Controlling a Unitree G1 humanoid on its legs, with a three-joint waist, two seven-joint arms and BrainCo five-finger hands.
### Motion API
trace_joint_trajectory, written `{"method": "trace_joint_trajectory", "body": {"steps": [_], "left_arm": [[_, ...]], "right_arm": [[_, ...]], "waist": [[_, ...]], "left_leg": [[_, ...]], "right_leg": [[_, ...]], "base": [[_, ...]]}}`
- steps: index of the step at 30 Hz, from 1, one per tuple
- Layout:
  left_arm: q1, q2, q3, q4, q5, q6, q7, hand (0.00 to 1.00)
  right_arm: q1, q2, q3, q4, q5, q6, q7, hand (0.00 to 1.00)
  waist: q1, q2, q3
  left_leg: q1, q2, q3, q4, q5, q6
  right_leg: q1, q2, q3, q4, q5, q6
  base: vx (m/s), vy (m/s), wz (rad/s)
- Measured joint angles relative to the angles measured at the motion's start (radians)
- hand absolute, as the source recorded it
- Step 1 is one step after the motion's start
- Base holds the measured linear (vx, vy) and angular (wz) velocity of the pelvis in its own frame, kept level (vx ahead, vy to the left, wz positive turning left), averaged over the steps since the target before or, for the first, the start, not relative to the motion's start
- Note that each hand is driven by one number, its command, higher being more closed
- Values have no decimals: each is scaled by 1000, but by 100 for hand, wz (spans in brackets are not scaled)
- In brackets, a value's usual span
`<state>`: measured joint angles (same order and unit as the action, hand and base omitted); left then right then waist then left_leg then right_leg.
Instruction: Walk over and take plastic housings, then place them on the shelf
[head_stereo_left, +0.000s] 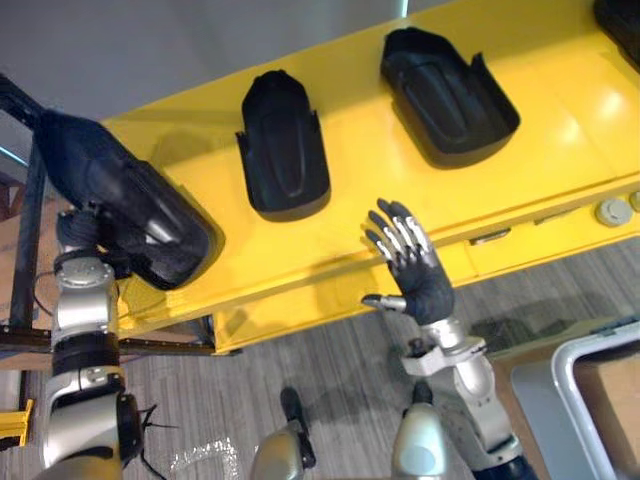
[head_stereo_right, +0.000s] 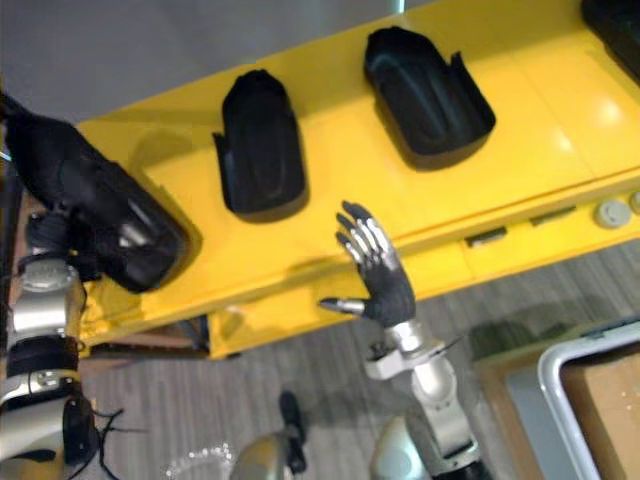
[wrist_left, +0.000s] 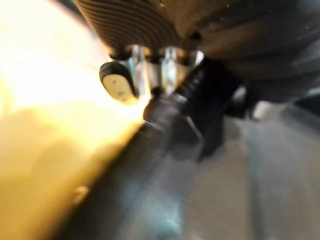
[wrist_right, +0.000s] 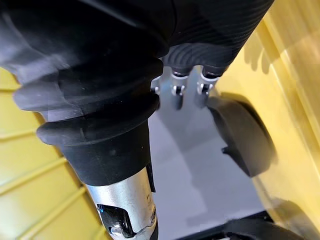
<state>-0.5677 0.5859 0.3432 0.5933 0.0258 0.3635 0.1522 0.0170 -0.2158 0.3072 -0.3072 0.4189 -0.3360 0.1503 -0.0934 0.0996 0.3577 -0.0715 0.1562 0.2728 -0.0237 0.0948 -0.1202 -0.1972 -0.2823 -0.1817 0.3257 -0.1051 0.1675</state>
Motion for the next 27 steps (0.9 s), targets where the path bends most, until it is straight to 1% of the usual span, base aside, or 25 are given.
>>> {"method": "trace_joint_trajectory", "body": {"steps": [1,4,6,10,11,17,18,19,21,23,25,27], "left_arm": [[0,7,1,-3,24,8,-15,100],[2,42,3,9,41,16,-55,100],[4,42,4,16,65,16,-75,100],[4,42,5,21,70,15,-89,100],[4,42,5,22,70,15,-89,0],[4,42,5,31,65,13,-76,0],[4,42,5,34,61,10,-68,0],[4,42,5,40,59,10,-42,0],[5,42,5,42,58,10,-14,0],[5,42,5,45,49,9,41,0],[4,42,6,45,13,-3,150,0],[1,42,9,45,10,-22,222,0]], "right_arm": [[-1,0,0,0,0,6,0,0],[1,-7,-2,0,0,20,-1,0],[0,-18,-3,-5,1,24,-1,0],[0,-29,-3,-14,1,29,0,0],[0,-30,-3,-15,1,29,0,0],[6,-31,-2,-30,1,29,-2,0],[6,-32,-2,-30,1,29,-2,0],[7,-32,-2,-30,2,29,-4,0],[9,-32,-2,-30,1,29,-6,0],[10,-32,-2,-30,1,29,-12,0],[20,-32,0,-29,2,28,-20,0],[27,-32,3,-28,1,28,-21,0]], "waist": [[1,0,8],[1,3,14],[-1,4,14],[-1,10,18],[-1,10,18],[-2,10,18],[-3,10,18],[-5,10,18],[-5,10,18],[-6,10,18],[-6,10,18],[-8,10,18]], "left_leg": [[0,0,3,0,0,0],[-1,0,11,0,0,0],[0,0,12,0,0,0],[0,0,13,0,0,0],[1,0,14,0,0,0],[1,0,15,2,0,0],[2,0,15,2,0,0],[1,0,15,3,0,0],[1,0,15,4,0,0],[1,1,15,5,0,0],[2,1,15,6,0,0],[2,1,16,6,0,0]], "right_leg": [[-3,0,3,3,0,0],[-13,0,12,7,0,0],[-12,0,13,7,0,0],[-12,0,14,7,0,0],[-12,0,15,7,0,0],[-12,0,16,8,0,0],[-12,0,16,8,0,0],[-12,0,17,9,0,0],[-12,0,17,9,0,0],[-12,0,17,9,0,0],[-12,0,17,10,0,0],[-12,0,17,10,0,0]], "base": [[-7,-1,-5],[-1,-5,-6],[0,0,0],[0,0,0],[0,0,0],[0,0,0],[0,0,0],[0,0,0],[0,0,0],[0,0,0],[0,0,0],[0,0,0]]}}
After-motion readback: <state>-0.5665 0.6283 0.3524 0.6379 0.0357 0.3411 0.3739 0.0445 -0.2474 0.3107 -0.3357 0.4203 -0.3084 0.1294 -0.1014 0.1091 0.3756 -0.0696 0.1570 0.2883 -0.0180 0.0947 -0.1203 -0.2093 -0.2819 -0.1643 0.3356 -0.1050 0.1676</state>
